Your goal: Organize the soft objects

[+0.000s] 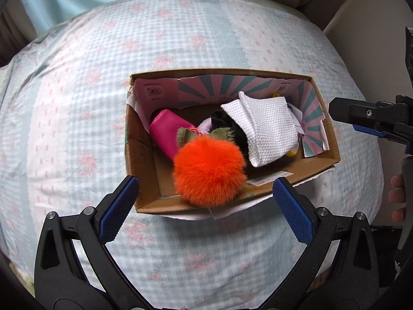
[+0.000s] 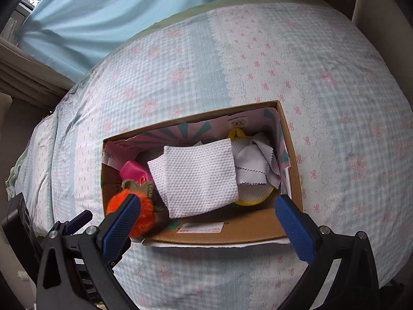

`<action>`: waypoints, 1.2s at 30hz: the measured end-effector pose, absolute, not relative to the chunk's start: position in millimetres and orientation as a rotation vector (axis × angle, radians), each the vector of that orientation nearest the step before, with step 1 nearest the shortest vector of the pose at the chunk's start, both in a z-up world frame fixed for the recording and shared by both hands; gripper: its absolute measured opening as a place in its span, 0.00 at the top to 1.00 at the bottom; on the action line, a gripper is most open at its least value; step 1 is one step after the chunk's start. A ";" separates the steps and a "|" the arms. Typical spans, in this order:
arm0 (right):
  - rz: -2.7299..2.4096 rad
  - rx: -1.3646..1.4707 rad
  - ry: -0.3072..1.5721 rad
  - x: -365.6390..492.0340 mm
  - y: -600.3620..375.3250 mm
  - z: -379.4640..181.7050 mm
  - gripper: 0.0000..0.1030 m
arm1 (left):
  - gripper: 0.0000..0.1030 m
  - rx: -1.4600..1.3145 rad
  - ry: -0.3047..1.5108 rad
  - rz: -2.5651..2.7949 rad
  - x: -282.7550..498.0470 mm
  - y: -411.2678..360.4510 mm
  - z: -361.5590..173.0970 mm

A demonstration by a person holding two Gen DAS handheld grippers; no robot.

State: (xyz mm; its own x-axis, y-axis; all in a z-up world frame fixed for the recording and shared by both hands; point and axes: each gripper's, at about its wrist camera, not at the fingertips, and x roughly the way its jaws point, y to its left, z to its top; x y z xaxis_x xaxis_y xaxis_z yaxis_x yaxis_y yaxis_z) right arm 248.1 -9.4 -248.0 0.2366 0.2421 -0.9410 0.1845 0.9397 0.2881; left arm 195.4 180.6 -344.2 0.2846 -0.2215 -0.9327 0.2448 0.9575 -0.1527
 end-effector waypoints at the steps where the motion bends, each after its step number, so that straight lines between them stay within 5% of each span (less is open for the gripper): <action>1: 0.042 0.370 1.332 245.0 -8.6 -240.9 0.00 | 0.00 0.022 1.236 -0.311 192.5 182.1 -338.3; 25: -0.003 0.090 0.829 131.8 -50.8 27.1 0.00 | 0.00 -0.003 0.644 -0.122 91.1 175.6 -30.4; 36: -0.067 0.051 0.707 100.0 -73.2 59.1 0.00 | 0.00 0.025 0.537 -0.120 56.3 135.9 1.5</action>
State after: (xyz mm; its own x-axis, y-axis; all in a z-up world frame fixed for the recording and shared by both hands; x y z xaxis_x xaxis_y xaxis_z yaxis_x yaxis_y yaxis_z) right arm 100.0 -73.2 59.1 0.7584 -0.0436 -0.6503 0.0785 0.9966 0.0247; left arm 56.3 135.9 1.5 0.8522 -0.1078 -0.5119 0.1209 0.9926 -0.0078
